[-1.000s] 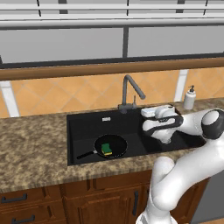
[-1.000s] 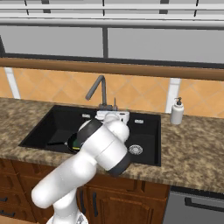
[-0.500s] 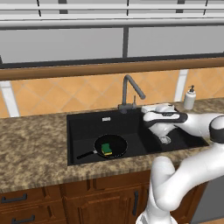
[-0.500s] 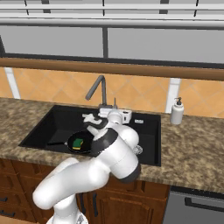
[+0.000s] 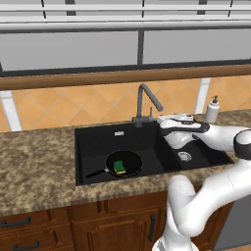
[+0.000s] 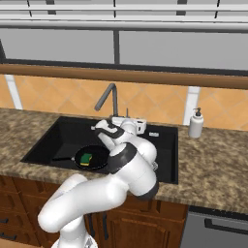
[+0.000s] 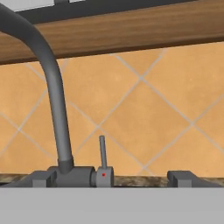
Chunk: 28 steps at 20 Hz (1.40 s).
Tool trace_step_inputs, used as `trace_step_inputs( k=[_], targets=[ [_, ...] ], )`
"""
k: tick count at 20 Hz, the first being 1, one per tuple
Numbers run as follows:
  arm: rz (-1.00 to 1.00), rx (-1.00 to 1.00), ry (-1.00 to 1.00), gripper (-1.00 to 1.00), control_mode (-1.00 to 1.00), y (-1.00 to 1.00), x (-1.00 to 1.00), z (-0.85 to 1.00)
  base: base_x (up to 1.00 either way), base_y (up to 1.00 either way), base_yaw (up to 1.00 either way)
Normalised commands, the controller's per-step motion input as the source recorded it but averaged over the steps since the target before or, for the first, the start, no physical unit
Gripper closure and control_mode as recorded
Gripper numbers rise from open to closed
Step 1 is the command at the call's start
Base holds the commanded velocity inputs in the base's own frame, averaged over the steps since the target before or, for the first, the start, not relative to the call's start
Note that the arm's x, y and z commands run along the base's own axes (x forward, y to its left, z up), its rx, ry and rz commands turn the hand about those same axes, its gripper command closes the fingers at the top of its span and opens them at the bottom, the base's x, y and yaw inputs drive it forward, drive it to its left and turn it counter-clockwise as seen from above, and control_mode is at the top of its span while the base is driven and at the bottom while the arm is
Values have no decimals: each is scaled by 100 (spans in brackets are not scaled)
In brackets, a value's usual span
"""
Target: Pick the pan and sponge and place them into the sink. Then turn on the water.
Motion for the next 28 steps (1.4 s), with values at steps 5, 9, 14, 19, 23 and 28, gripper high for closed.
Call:
trace_step_inputs(
  k=[5,9,14,19,23,28],
  targets=[
    [0,0,0,-100,-100,2,21,-2,0,0,0],
    [0,0,0,-100,-100,5,20,0,0,0,0],
    [0,0,0,-100,-100,1,11,-2,0,0,0],
    [0,0,0,-100,-100,0,6,-5,0,0,0],
    [0,0,0,-100,-100,2,5,-21,0,0,0],
    [0,0,0,-100,-100,0,5,-24,0,0,0]
  ],
)
